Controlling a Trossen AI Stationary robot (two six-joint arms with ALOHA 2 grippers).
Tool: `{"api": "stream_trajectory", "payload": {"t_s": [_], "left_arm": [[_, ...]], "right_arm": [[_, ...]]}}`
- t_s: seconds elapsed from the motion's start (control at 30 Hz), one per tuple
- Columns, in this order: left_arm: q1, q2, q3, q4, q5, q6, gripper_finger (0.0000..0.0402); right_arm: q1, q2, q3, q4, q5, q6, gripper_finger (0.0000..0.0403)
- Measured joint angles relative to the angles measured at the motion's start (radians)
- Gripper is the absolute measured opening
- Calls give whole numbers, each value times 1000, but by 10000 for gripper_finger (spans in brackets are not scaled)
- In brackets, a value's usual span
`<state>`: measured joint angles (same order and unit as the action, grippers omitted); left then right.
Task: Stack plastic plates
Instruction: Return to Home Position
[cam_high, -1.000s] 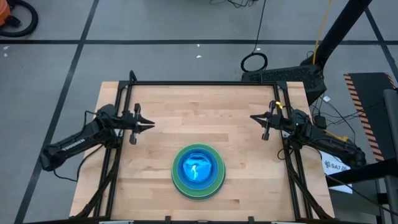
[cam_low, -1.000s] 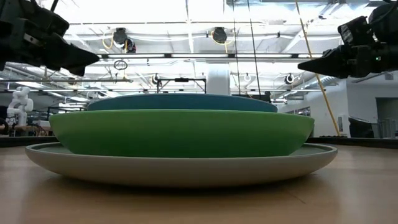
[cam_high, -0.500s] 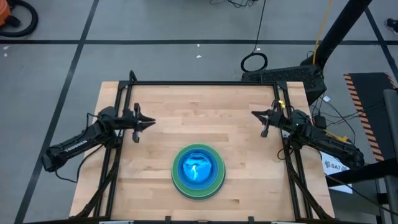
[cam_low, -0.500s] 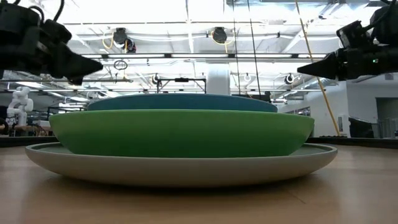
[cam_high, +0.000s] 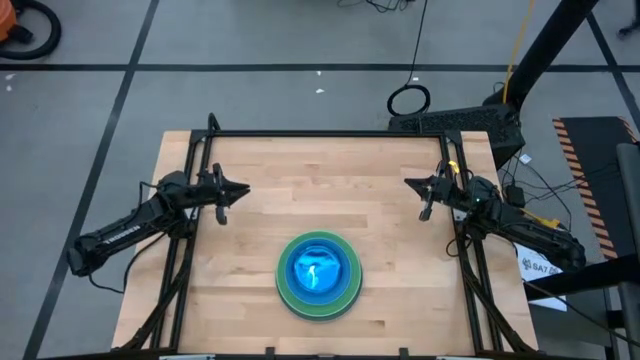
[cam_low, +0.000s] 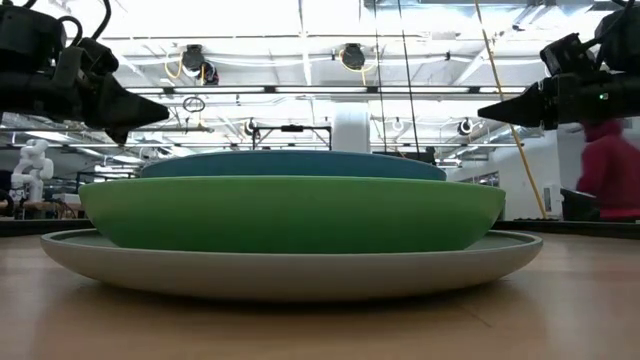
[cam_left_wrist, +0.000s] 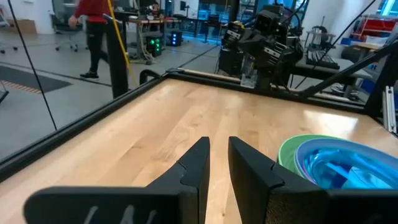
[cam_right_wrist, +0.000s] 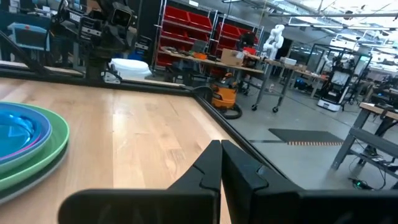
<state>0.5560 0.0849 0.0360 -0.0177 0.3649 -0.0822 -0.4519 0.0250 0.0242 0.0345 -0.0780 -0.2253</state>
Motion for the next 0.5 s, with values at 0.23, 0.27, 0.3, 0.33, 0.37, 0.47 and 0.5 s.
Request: {"api": "stream_trajectory", "payload": {"t_s": [0.23, 0.27, 0.3, 0.33, 0.37, 0.47, 0.5], "left_arm": [[0, 0, 0, 0, 0, -2, 65], [0, 0, 0, -1, 0, -2, 65], [0, 0, 0, 0, 0, -2, 65], [0, 0, 0, -1, 0, -2, 65], [0, 0, 0, -1, 0, -2, 65], [0, 0, 0, -1, 0, -2, 65], [0, 0, 0, -1, 0, -2, 65]], "right_arm": [[0, 0, 0, 0, 0, -3, 2], [0, 0, -1, 0, 0, -3, 2], [0, 0, -1, 0, 0, -3, 2], [0, 0, -1, 0, 0, -3, 2], [0, 0, -1, 0, 0, -3, 2], [0, 0, -1, 0, 0, -3, 2], [0, 0, -1, 0, 0, -3, 2]]}}
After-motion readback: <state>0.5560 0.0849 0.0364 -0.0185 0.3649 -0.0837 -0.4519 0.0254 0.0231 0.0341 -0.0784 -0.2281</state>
